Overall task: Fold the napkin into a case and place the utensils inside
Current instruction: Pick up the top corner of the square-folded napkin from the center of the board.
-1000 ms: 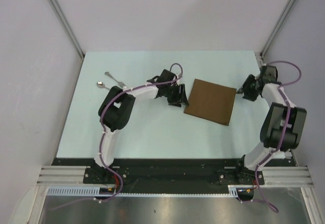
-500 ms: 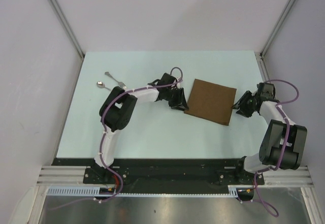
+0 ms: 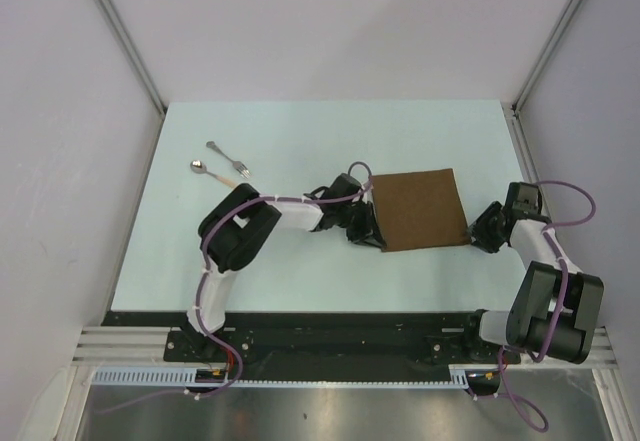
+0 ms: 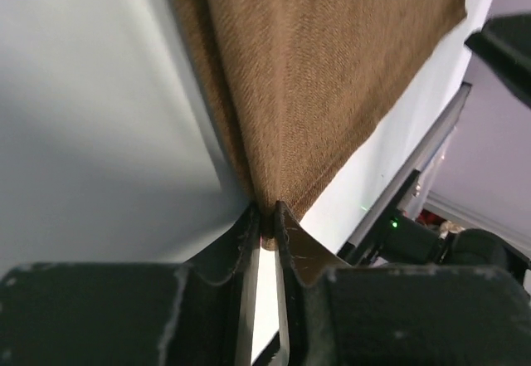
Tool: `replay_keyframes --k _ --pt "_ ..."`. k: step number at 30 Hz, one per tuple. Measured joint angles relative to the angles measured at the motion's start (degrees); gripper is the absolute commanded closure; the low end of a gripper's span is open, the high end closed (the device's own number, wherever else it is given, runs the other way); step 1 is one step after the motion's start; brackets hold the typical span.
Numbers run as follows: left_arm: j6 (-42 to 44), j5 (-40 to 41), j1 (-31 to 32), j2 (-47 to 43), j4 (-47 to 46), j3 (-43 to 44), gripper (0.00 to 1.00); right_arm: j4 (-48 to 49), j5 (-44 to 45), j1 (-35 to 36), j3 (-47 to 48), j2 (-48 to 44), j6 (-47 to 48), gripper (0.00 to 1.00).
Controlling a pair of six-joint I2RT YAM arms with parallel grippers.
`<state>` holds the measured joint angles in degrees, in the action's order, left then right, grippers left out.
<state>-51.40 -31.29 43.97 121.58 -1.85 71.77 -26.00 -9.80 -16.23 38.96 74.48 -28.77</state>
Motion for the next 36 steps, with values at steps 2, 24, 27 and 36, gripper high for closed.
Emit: replay_keyframes --k 2,24,27,36 --pt "-1.6 0.04 1.4 -0.17 -1.27 -0.76 0.75 0.0 0.96 -0.13 0.02 -0.26 0.63 0.63" --pt "0.37 7.19 0.15 -14.08 5.92 -7.58 0.52 0.17 5.14 0.83 3.74 5.05 6.58 0.72" --pt "0.72 7.19 0.15 -14.43 6.12 -7.58 0.51 0.44 5.31 0.9 3.82 5.95 6.62 0.73" --pt "1.53 7.54 0.09 -14.88 7.54 -7.54 0.51 0.83 5.53 0.92 4.37 7.58 7.04 0.83"
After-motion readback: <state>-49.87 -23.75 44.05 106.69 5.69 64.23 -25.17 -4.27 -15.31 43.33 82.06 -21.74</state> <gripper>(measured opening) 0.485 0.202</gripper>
